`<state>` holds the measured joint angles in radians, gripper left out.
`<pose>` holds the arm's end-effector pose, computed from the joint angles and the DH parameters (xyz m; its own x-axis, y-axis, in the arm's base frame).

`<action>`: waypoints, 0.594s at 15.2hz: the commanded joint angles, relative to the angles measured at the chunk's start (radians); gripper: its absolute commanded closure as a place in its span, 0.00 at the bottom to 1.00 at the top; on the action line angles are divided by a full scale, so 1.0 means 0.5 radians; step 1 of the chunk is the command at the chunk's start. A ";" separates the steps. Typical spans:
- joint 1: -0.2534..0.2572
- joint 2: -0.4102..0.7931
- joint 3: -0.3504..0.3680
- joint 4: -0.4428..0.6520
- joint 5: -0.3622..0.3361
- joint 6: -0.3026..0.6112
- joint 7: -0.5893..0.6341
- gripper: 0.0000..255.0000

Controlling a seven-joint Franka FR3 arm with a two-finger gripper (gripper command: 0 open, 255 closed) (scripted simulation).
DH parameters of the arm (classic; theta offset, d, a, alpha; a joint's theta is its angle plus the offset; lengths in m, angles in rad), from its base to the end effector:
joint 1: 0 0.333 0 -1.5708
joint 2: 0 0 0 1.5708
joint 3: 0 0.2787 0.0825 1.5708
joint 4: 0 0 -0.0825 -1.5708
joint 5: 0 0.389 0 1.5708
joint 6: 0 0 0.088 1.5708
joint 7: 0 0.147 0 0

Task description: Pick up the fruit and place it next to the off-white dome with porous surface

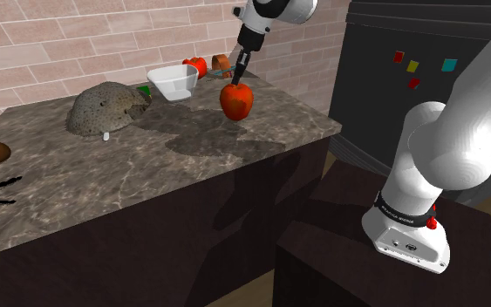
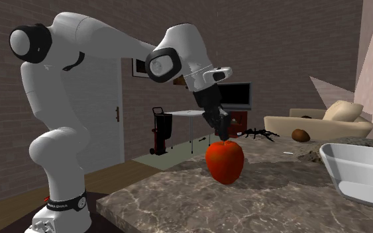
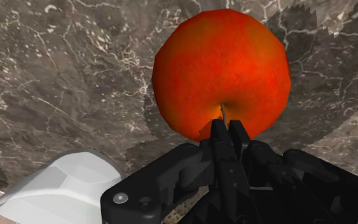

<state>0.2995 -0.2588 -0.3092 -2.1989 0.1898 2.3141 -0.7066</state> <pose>0.5383 0.0000 0.4502 0.7533 0.5097 0.4156 0.5508 -0.8343 0.0246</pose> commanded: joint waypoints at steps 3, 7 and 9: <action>0.000 0.000 0.000 0.000 0.000 0.000 0.000 1.00; -0.003 -0.010 0.004 0.043 -0.012 -0.052 0.017 1.00; -0.005 -0.019 0.008 0.088 -0.023 -0.104 0.032 1.00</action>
<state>0.2981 -0.2640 -0.3057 -2.1649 0.1815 2.2760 -0.6936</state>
